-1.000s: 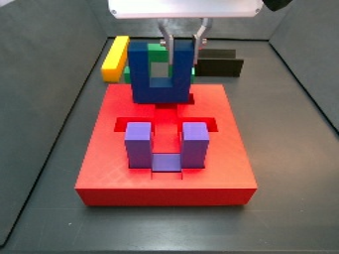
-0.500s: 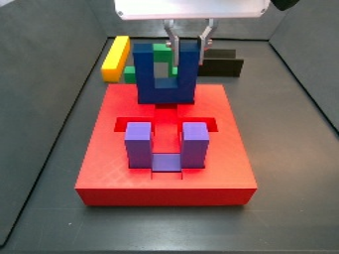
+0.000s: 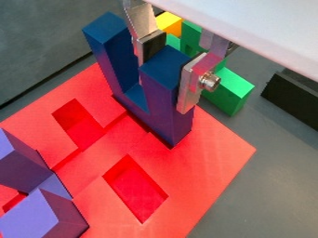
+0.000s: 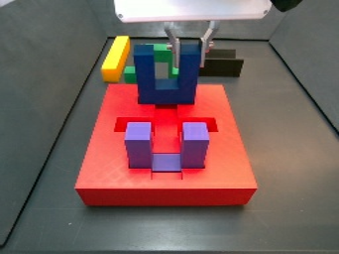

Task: Pick up the blue object. Move up. Place the blue object on the fixture. Regrasp the blue object. Move to above the board. Insert the blue object.
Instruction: Insert the blue object.

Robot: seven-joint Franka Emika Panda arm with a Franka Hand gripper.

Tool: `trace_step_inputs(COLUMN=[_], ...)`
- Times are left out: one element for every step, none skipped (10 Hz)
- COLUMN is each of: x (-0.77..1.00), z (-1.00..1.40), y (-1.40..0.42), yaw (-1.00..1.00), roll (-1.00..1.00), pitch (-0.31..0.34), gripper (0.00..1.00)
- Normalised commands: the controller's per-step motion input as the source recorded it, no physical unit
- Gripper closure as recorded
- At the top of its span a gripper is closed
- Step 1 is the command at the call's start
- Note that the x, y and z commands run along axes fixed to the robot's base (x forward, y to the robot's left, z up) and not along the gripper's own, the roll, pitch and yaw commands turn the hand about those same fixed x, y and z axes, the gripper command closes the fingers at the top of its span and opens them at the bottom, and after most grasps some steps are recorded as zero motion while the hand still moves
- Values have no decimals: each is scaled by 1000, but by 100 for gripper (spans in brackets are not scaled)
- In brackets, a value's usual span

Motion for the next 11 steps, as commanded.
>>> trace_step_inputs(x=[217,60,20,0,-37,0,0,0,0,0,0], z=[-54,-134,-57,0,71,40,66,0,49,0,-114], y=[-60,0,0,-40,0,0,0,20,0,66,154], yaw=[0,0,-6,-20,0,0,0,-14,0,0,0], roll=[-107,-114,-161,-167,-163,-217,-294,-313,-339,-343,-300], pitch=[0,-9,-10,-19,0,-16,-56,-83,-94,-123,-116], gripper=[100,100,100,100,100,100,100,100,100,100,100])
